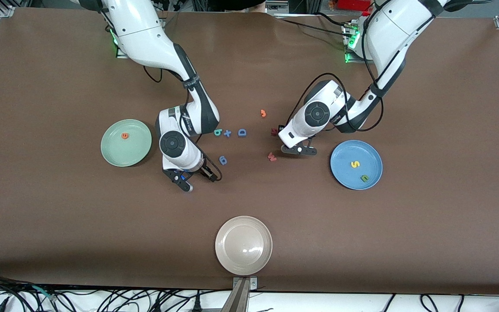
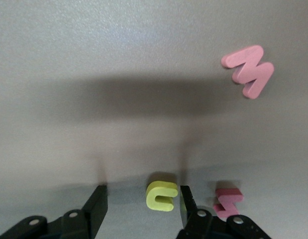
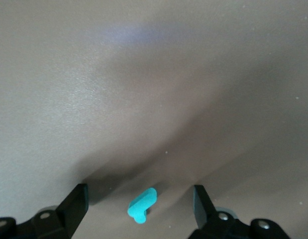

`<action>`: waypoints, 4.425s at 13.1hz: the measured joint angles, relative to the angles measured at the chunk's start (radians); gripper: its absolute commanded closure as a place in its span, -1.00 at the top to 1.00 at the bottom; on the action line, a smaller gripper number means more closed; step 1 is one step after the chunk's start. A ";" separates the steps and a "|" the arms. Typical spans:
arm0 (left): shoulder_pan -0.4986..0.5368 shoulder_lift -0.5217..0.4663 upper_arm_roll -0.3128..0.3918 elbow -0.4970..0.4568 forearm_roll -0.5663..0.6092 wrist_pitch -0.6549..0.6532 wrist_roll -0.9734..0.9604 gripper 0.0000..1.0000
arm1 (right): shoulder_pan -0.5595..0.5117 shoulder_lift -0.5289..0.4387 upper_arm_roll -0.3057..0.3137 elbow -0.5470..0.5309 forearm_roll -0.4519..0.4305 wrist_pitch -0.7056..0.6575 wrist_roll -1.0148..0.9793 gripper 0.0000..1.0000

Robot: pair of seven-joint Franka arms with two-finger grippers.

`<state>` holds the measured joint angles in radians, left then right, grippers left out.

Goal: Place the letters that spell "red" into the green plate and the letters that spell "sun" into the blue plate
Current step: 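Grasp yellow u with the left gripper while the right gripper grasps teal l, then open both grippers, left over the blue plate, right over the green plate, then raise the left gripper to rest while the right gripper reaches teal a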

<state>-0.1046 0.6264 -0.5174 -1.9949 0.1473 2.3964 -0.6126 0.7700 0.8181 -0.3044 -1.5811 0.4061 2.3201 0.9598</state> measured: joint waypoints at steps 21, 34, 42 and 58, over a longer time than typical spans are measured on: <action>0.010 -0.081 -0.002 0.149 0.004 -0.321 0.063 -0.92 | 0.003 -0.125 -0.105 0.053 0.000 -0.290 -0.078 -1.00; 0.317 0.017 0.020 0.259 0.168 -0.458 0.713 -0.76 | -0.010 -0.281 -0.490 -0.343 0.006 -0.295 -0.944 -1.00; 0.353 0.070 0.007 0.244 0.160 -0.450 0.759 1.00 | 0.032 -0.261 -0.370 -0.530 0.098 -0.012 -0.940 -0.16; 0.340 -0.179 -0.156 0.646 0.156 -0.852 0.636 1.00 | 0.189 -0.406 -0.364 -0.357 0.105 -0.266 -0.475 0.97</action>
<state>0.2352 0.4475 -0.6731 -1.3492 0.3030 1.5442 0.0231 0.9586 0.4125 -0.6684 -1.9383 0.5107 2.0536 0.4845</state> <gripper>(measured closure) 0.000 0.013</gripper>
